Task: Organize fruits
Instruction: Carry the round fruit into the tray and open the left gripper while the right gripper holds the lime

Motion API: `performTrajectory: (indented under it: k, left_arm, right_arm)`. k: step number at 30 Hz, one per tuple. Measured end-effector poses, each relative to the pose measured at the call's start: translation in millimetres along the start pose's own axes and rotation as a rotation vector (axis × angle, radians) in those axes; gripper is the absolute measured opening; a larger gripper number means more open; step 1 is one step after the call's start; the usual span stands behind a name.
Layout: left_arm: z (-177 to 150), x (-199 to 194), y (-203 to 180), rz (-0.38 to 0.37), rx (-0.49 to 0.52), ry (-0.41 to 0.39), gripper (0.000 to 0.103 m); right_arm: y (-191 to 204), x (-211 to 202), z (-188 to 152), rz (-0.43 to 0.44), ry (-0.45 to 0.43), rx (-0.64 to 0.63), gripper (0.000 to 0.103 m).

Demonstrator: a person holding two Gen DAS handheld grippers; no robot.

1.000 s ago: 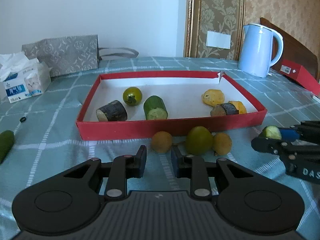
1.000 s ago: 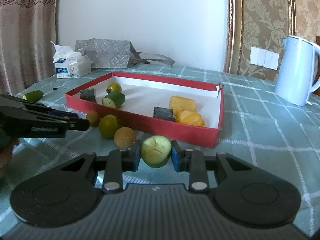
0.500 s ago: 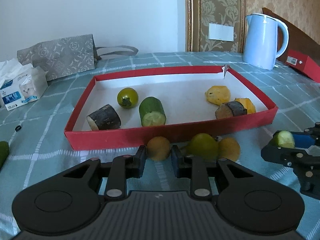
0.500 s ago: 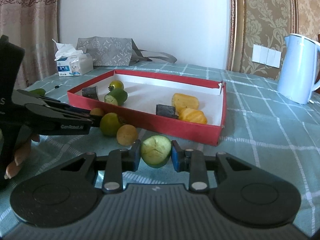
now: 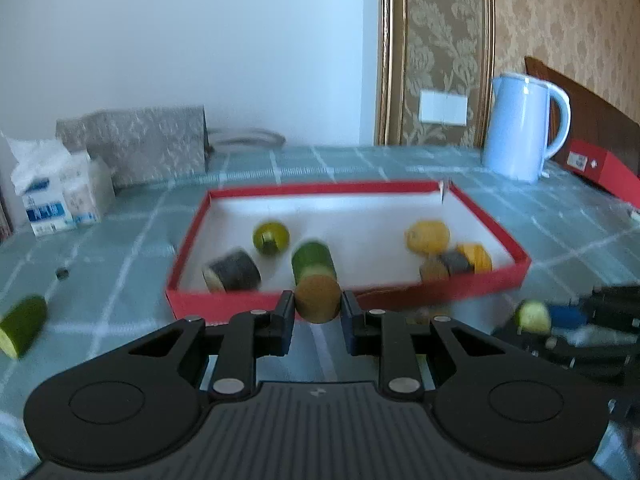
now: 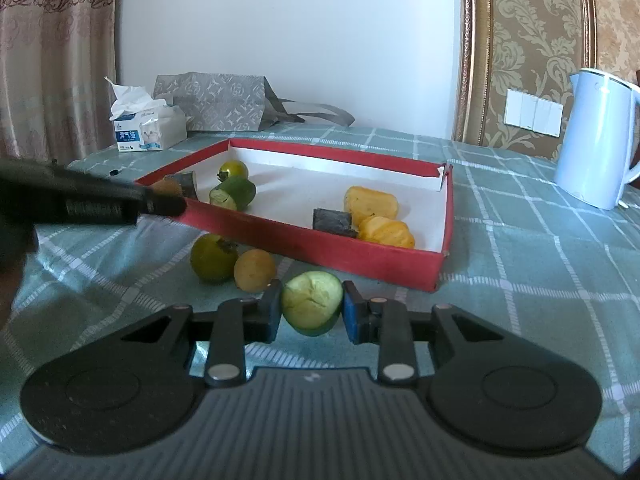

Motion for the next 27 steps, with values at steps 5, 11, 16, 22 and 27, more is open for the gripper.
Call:
performTrajectory:
  k: [5, 11, 16, 22, 27]
  left_arm:
    - [24.1, 16.2, 8.6, 0.052, -0.012, -0.014, 0.023]
    - [24.4, 60.0, 21.4, 0.09, -0.061, 0.059, 0.024]
    - [28.0, 75.7, 19.9, 0.095, -0.052, 0.058, 0.024]
    - [28.8, 81.8, 17.9, 0.151, -0.01, 0.007, 0.061]
    - [27.7, 57.5, 31.1, 0.206, -0.078, -0.088, 0.093]
  right_arm:
    - [0.0, 0.6, 0.2, 0.0, 0.009, 0.005, 0.029]
    - [0.3, 3.1, 0.1, 0.004, 0.026, 0.01, 0.029]
    - [-0.2, 4.4, 0.5, 0.004, 0.028, 0.009, 0.029]
    - [-0.1, 4.6, 0.6, 0.006, 0.027, 0.014, 0.029]
    - [-0.1, 4.9, 0.8, 0.006, 0.027, 0.016, 0.029]
Point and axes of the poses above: each gripper's, at about its wrist camera, not at the fingertips, and x roughly the way its jaws point, y to its left, z to its top, the point moved 4 cm from there along x, roughly the way its jaws point, and after that the axes turned 2 degrees about -y, right-handed, at the moved point
